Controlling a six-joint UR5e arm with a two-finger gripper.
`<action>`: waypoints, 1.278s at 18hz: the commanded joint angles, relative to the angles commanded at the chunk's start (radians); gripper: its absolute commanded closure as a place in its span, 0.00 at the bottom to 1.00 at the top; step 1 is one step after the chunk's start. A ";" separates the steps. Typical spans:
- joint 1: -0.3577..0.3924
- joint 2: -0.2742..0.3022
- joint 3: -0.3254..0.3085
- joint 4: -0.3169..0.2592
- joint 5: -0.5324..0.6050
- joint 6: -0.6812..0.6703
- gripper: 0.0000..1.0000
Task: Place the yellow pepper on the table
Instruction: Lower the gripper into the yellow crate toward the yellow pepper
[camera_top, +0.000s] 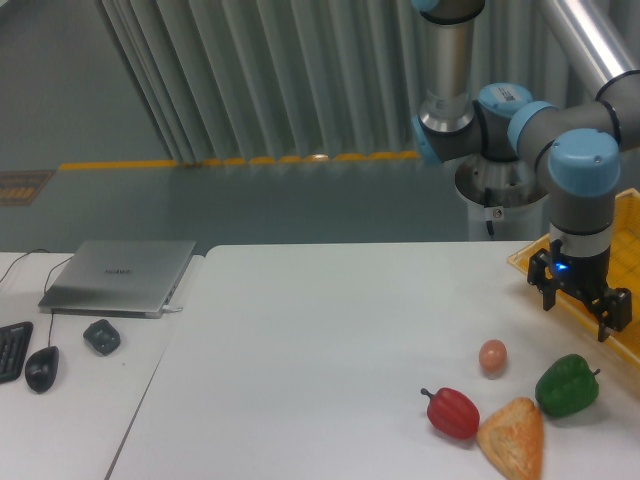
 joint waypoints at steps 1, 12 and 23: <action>0.011 0.003 0.000 0.006 -0.031 -0.046 0.00; 0.045 0.012 -0.032 -0.056 -0.007 -0.009 0.00; 0.035 0.041 -0.032 -0.182 0.196 0.501 0.00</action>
